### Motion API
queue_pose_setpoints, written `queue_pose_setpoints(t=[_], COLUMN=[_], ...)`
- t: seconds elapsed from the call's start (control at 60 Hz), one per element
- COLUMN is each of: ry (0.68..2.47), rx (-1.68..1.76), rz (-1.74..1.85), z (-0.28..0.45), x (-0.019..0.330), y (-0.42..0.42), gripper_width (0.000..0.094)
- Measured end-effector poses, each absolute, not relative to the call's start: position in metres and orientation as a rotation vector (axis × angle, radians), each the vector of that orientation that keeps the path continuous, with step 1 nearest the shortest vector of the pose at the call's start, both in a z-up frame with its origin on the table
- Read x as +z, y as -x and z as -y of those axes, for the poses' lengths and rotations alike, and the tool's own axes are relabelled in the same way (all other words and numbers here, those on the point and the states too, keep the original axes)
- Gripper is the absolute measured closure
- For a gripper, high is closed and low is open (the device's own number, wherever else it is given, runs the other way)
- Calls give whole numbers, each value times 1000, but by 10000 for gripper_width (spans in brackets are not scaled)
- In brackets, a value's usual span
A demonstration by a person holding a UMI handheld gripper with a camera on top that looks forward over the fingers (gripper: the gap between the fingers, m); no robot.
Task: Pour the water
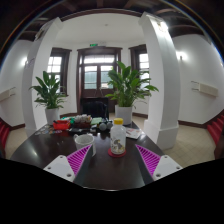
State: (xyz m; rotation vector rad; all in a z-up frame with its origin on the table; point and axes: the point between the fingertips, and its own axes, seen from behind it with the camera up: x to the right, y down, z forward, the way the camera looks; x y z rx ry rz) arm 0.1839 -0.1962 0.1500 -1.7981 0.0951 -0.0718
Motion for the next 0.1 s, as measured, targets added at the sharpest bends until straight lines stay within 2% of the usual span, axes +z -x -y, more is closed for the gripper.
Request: queue_pose_setpoints(t=[0.1], ry=[1771], rx=[-83], rz=[-102], z=[197], x=[156], y=[-186], gripper_width=[93])
